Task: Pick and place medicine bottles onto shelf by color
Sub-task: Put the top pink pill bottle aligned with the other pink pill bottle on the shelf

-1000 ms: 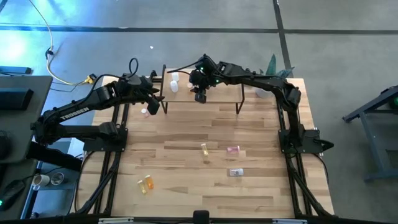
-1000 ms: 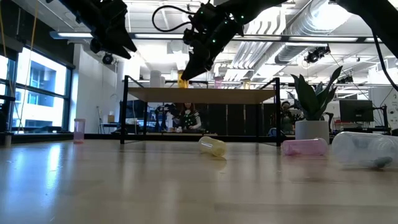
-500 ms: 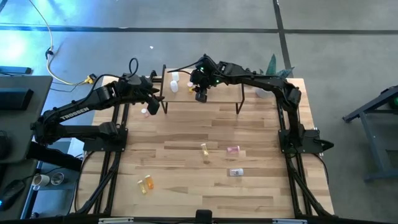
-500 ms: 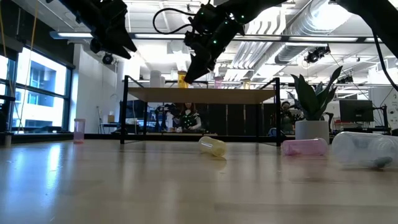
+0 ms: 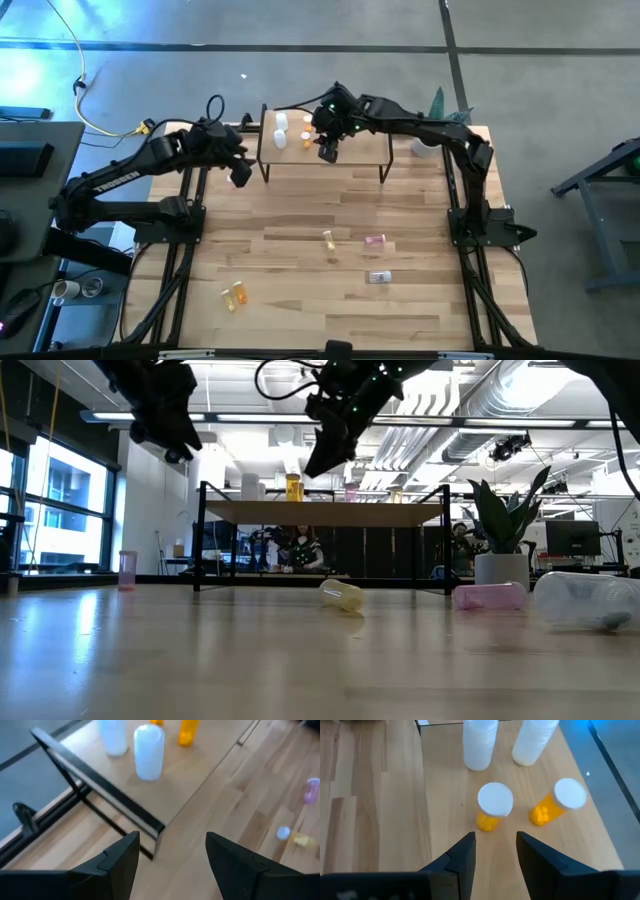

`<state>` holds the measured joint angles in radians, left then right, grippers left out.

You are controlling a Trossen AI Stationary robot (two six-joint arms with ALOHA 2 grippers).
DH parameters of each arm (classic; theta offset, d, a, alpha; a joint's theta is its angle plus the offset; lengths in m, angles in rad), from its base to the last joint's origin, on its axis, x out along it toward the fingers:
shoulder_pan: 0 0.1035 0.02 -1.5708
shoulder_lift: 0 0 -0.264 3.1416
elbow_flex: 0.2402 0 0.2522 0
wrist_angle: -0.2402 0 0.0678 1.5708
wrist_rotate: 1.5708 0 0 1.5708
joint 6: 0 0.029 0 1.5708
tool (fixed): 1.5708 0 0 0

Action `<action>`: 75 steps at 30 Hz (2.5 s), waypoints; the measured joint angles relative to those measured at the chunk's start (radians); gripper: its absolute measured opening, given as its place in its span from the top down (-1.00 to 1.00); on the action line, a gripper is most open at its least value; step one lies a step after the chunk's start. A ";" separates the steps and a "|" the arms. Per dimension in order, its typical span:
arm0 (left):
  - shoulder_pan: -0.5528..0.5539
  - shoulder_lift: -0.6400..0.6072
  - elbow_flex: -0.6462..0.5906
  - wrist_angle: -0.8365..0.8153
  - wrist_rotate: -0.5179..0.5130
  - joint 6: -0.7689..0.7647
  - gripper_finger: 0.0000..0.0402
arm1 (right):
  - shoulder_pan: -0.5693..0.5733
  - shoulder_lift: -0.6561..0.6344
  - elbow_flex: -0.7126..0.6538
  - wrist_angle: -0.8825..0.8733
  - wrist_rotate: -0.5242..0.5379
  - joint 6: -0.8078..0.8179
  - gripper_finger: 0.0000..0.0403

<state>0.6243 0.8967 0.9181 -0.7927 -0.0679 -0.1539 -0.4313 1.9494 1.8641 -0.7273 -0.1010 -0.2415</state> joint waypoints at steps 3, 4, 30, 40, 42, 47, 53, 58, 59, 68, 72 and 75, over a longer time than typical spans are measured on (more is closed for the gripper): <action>0.000 -0.011 0.008 -0.070 0.000 0.000 -0.07 | 0.002 -0.012 0.000 -0.015 0.004 0.031 0.34; -0.001 -0.016 0.008 -0.100 0.000 0.000 -0.07 | 0.004 -0.016 0.000 -0.015 0.006 0.046 0.34; -0.262 -0.282 -0.331 -0.016 -0.145 -0.443 -0.07 | 0.097 -0.066 0.206 -0.144 0.132 0.333 0.34; -0.436 -0.289 -0.448 -0.018 -0.392 -0.755 -0.07 | 0.171 -0.066 0.218 -0.174 0.132 0.372 0.34; -0.455 -0.289 -0.462 -0.019 -0.430 -0.828 -0.07 | 0.180 -0.066 0.218 -0.175 0.132 0.376 0.34; -0.474 -0.278 -0.474 -0.021 -0.491 -0.931 -0.07 | 0.194 -0.065 0.218 -0.175 0.132 0.376 0.34; -0.474 -0.229 -0.507 -0.030 -0.494 -0.994 -0.07 | 0.198 -0.064 0.218 -0.175 0.132 0.418 0.34; -0.474 -0.176 -0.525 -0.027 -0.494 -1.022 -0.07 | 0.198 -0.064 0.218 -0.176 0.132 0.425 0.34; -0.474 -0.166 -0.525 -0.028 -0.494 -1.024 -0.07 | 0.198 -0.064 0.218 -0.177 0.132 0.425 0.34; -0.474 -0.037 -0.525 -0.024 -0.565 -1.084 -0.07 | 0.196 -0.064 0.218 -0.199 0.132 0.394 0.34; -0.474 0.037 -0.526 -0.015 -0.599 -1.145 -0.07 | 0.196 -0.064 0.218 -0.201 0.132 0.357 0.34; -0.469 0.096 -0.526 0.009 -0.599 -1.154 -0.07 | 0.196 -0.064 0.218 -0.201 0.132 0.340 0.34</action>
<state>0.1551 0.9926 0.3923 -0.7839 -0.6671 -1.3076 -0.2352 1.8851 2.0819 -0.9283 0.0309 0.0989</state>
